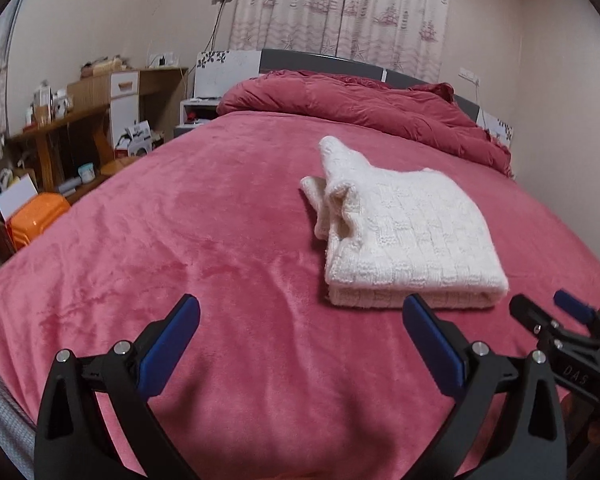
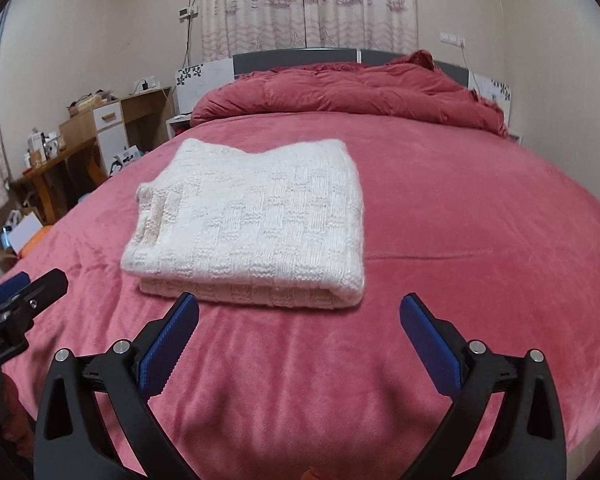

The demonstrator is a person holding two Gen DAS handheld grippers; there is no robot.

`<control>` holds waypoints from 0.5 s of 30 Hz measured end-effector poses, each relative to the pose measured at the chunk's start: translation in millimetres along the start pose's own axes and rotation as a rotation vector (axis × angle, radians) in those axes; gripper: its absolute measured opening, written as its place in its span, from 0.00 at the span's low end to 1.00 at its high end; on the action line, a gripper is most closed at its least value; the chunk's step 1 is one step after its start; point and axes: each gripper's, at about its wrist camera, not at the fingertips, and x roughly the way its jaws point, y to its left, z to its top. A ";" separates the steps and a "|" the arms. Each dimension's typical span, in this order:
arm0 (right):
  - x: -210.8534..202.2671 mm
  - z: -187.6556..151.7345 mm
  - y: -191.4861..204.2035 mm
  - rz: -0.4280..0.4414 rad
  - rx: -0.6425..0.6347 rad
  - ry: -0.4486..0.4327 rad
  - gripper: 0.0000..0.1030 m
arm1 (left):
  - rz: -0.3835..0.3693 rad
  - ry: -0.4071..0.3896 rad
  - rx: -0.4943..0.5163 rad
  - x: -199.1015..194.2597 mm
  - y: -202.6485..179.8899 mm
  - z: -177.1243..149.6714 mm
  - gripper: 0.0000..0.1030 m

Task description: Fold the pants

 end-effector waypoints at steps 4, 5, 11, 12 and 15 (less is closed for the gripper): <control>-0.4 2.3 -3.5 -0.007 0.008 -0.005 0.97 | 0.028 -0.003 0.072 1.7 -6.9 -1.7 0.98; -0.4 2.6 -3.8 -0.011 0.009 -0.006 0.97 | 0.032 -0.002 0.090 1.2 -9.3 -1.9 0.98; -0.2 3.7 -4.3 -0.034 0.002 -0.015 0.97 | 0.077 -0.003 0.122 -1.0 -13.7 -3.1 0.98; -0.5 3.4 -3.5 -0.035 0.001 -0.018 0.97 | 0.078 0.006 0.113 -0.5 -12.6 -2.4 0.98; -1.2 4.1 -3.0 -0.042 0.000 -0.022 0.97 | 0.077 0.017 0.083 0.0 -8.4 -1.5 0.98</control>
